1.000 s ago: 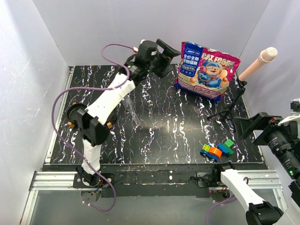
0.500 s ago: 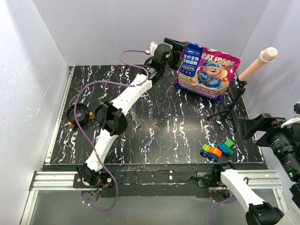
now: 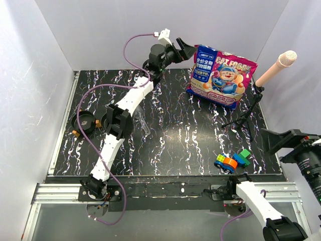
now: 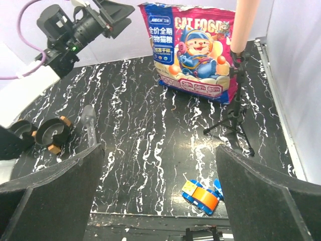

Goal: Serve the pet food

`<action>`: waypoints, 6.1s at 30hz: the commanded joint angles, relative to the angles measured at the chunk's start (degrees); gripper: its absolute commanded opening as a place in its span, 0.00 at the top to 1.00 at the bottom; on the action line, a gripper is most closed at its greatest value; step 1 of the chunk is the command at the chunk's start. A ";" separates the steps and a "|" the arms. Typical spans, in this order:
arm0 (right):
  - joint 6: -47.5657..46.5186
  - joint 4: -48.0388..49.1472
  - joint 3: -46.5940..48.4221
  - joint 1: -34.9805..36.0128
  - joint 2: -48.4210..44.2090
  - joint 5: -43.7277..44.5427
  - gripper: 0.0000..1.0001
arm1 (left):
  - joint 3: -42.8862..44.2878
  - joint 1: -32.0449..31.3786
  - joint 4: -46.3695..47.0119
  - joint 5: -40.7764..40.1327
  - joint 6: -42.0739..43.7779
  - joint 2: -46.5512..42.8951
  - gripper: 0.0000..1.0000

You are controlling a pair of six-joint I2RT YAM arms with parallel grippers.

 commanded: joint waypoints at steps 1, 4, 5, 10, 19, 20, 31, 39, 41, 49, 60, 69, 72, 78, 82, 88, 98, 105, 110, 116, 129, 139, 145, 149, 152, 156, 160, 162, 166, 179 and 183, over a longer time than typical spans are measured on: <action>0.50 -6.55 2.16 0.20 3.10 -4.38 0.01 | 1.69 1.51 6.72 16.63 9.01 2.77 0.05; 1.73 -8.13 2.61 0.20 4.69 -6.58 0.01 | 0.00 2.30 11.91 19.27 9.11 3.82 0.09; 2.26 -8.92 2.96 0.20 5.30 -7.02 0.01 | 1.40 2.39 12.44 20.32 9.11 5.13 0.09; 3.05 -11.39 4.19 0.20 8.64 -12.82 0.01 | 5.37 2.48 18.23 23.15 6.39 10.59 0.02; 6.65 -11.39 2.96 0.20 11.20 -15.11 0.01 | 6.77 0.47 25.54 14.37 6.91 16.31 0.12; 7.18 -11.57 2.78 0.29 11.02 -15.11 0.01 | 6.86 0.11 25.46 12.97 7.43 16.40 0.14; 11.66 -11.39 1.47 0.20 9.70 -14.58 0.01 | 8.27 -1.47 27.74 4.16 7.70 18.95 0.38; 12.11 -10.34 -0.12 0.21 9.79 -13.88 0.01 | 7.03 -1.91 26.86 4.08 9.98 18.07 0.59; 11.76 -10.16 0.06 0.20 10.40 -13.53 0.01 | 6.77 -1.91 26.69 4.25 9.99 17.63 0.66; 10.35 -11.04 1.11 0.20 12.95 -10.55 0.01 | 1.06 -2.00 26.69 2.85 10.25 13.06 1.00; 16.50 -3.49 -2.67 0.29 20.06 1.84 0.02 | -12.98 -2.09 18.79 -0.57 13.14 -2.39 1.00; 13.88 0.73 5.86 0.20 32.63 -4.11 0.02 | -34.17 -1.12 13.96 -6.99 13.68 -19.97 1.00; 9.14 1.26 5.07 0.20 34.92 -7.02 0.02 | -40.14 -1.12 10.52 -9.71 12.45 -25.33 1.00; 3.67 3.63 1.91 0.20 37.03 -12.47 0.05 | -53.94 -1.30 8.33 -10.86 8.06 -38.51 1.00; 2.00 5.74 -0.73 0.38 37.83 -14.14 0.05 | -63.17 -2.00 7.36 -11.57 4.90 -47.22 1.00; -1.68 11.36 -1.26 4.67 39.76 -15.73 0.09 | -70.83 -3.67 0.95 -13.40 3.84 -58.03 1.00; -18.79 27.62 -3.01 9.16 44.77 -28.54 0.24 | -76.46 -5.43 -9.87 -14.91 2.60 -70.96 1.00; -45.08 41.50 -14.44 9.61 43.71 -30.84 0.16 | -75.41 -5.61 -12.77 -12.80 1.11 -71.85 1.00; -56.61 39.15 -10.06 10.40 49.33 -34.72 0.09 | -75.14 -5.69 -13.92 -12.45 1.46 -71.50 1.00; -64.95 32.21 -1.36 13.03 55.75 -35.15 0.08 | -76.37 -5.69 -13.04 -12.45 0.32 -70.79 1.00; -70.07 32.90 -0.47 15.85 60.94 -35.50 0.12 | -75.67 -5.69 -13.74 -10.16 0.75 -70.26 1.00; -71.82 34.67 -1.52 17.17 62.26 -35.58 0.29 | -75.23 -5.69 -15.24 -9.99 1.90 -70.79 1.00; -72.62 35.54 -3.72 17.78 61.21 -33.23 0.79 | -74.18 -5.69 -16.38 -10.25 1.73 -70.96 0.98; -72.36 36.50 -4.95 18.31 59.98 -30.68 0.90 | -74.53 -5.69 -18.49 -11.22 1.20 -72.98 0.78; -71.22 37.30 -6.79 19.10 58.40 -28.13 0.99 | -75.23 -5.69 -21.73 -13.57 0.84 -76.05 0.58; -66.83 38.61 -9.60 20.33 55.33 -22.86 0.99 | -76.11 -5.69 -27.18 -15.69 0.58 -82.37 0.47; -59.90 40.02 -13.30 22.52 51.63 -14.25 0.99 | -77.86 -5.69 -31.75 -18.51 -1.43 -89.06 0.47; -52.97 39.94 -14.18 23.14 49.96 -10.03 0.99 | -78.65 -5.69 -33.42 -19.21 -2.66 -91.43 0.47; -46.97 37.22 -18.56 26.91 45.75 -0.20 0.99 | -78.49 -5.69 -36.32 -19.30 -7.05 -93.99 0.49; -6.37 8.41 1.52 35.98 52.93 20.92 0.99 | -72.33 -5.69 -51.09 -14.02 -34.75 -92.06 0.53; 1.89 -1.26 19.25 35.98 58.55 20.75 0.99 | -71.80 -5.78 -53.99 -15.00 -32.91 -91.62 0.53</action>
